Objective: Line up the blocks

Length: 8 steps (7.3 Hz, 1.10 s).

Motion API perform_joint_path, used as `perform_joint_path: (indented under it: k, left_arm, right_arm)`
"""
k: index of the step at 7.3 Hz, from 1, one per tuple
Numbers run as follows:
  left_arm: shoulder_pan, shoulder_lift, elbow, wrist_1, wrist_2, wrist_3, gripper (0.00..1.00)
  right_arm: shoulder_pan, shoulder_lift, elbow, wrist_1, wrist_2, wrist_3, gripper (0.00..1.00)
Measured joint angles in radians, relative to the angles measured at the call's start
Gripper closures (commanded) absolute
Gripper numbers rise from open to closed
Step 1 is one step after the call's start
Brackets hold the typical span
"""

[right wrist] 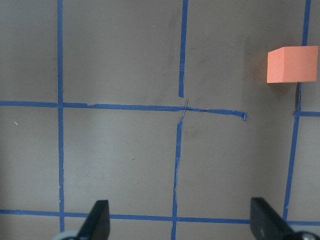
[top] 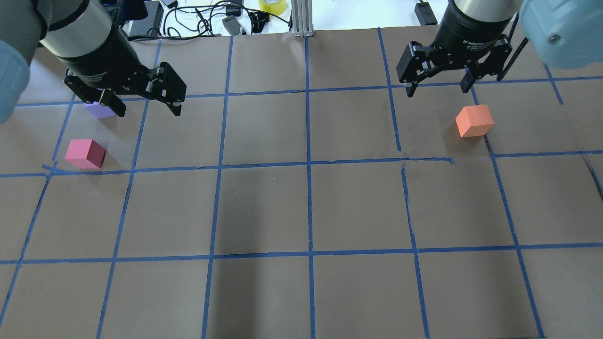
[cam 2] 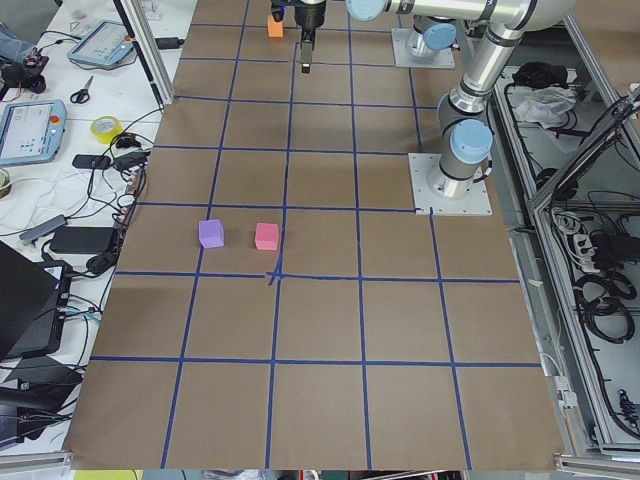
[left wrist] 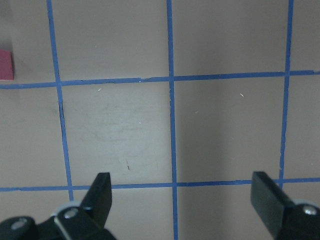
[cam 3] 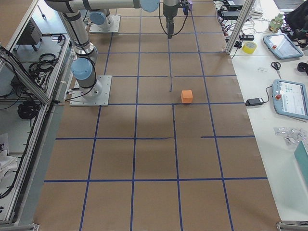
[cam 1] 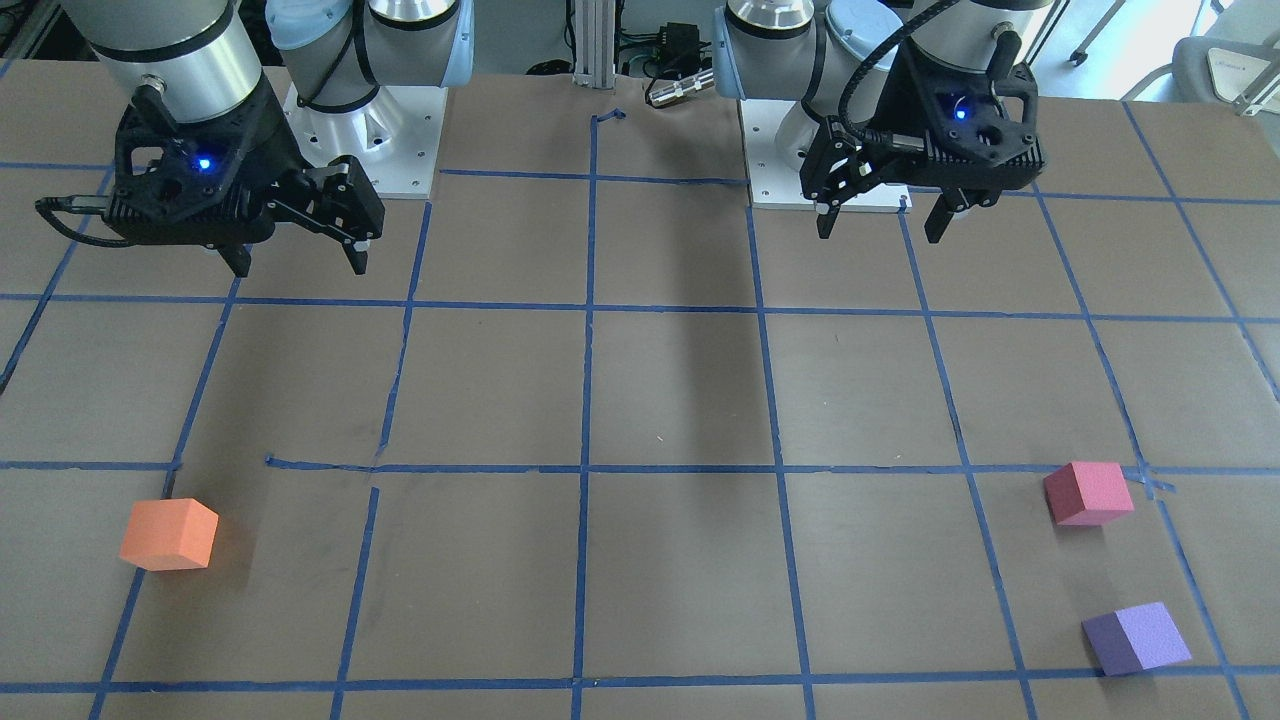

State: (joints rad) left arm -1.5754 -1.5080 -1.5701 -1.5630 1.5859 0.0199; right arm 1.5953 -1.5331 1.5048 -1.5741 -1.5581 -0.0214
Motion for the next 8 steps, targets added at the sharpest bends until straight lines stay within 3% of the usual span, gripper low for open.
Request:
perform_joint_path:
  k: [8]
  left_arm:
    - [0.000,-0.003,0.001,0.004,0.000,0.002,0.00]
  right_arm:
    - [0.000,0.006,0.021,-0.016,-0.007,0.002,0.00]
